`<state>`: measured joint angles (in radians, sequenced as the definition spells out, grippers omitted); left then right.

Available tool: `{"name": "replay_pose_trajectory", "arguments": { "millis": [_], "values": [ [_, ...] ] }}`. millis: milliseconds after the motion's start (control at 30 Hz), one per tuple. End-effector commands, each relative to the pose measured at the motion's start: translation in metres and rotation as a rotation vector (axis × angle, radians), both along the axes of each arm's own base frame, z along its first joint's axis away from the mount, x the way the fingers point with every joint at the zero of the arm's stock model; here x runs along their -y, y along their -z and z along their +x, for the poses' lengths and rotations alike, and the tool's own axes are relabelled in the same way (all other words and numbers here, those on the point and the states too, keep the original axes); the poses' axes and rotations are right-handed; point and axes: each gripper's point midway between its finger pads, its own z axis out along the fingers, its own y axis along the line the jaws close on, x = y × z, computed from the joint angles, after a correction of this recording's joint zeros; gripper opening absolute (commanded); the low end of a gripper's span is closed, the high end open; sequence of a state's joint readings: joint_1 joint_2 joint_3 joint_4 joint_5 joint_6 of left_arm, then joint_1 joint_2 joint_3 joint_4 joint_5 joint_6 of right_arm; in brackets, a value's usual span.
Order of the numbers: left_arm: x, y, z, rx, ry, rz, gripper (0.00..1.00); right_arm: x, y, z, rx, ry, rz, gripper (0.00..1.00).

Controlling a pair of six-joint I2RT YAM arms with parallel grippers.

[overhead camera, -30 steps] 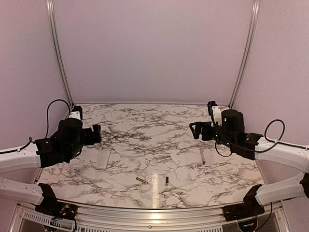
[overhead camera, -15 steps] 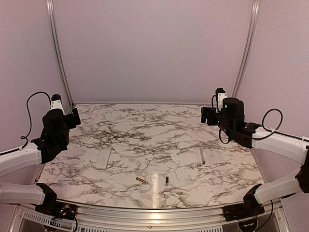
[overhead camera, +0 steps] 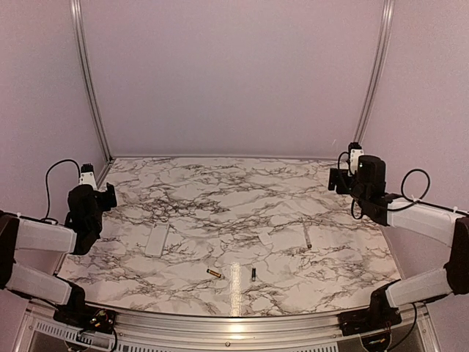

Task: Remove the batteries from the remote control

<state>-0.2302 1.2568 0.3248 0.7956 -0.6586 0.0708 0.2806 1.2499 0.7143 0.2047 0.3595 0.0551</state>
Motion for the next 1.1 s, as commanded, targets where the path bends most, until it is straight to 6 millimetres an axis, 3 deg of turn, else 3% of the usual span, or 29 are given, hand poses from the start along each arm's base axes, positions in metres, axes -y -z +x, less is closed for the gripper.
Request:
{"name": "replay_pose_trajectory", "arguments": {
  "millis": [0,200,400,667,933,1067],
  "values": [
    [0.012,-0.002,0.014,0.056,0.117,-0.021,0.99,-0.001,-0.004,-0.003,0.082,-0.081,0.011,0.98],
    [0.015,0.015,0.038,0.018,0.157,-0.05,0.99,0.011,0.004,-0.023,0.217,-0.064,-0.085,0.98],
    [0.004,0.024,0.045,0.019,0.16,-0.095,0.99,0.013,0.009,-0.036,0.288,-0.076,-0.126,0.98],
    [0.003,0.025,0.046,0.021,0.178,-0.105,0.99,0.013,0.018,-0.043,0.363,-0.116,-0.154,0.98],
    [0.006,0.022,0.042,0.044,0.2,-0.107,0.96,0.037,0.04,-0.043,0.379,-0.08,-0.115,0.98],
    [0.007,0.021,0.04,0.051,0.208,-0.105,0.96,0.035,0.051,-0.04,0.384,-0.095,-0.121,0.98]
  ]
}}
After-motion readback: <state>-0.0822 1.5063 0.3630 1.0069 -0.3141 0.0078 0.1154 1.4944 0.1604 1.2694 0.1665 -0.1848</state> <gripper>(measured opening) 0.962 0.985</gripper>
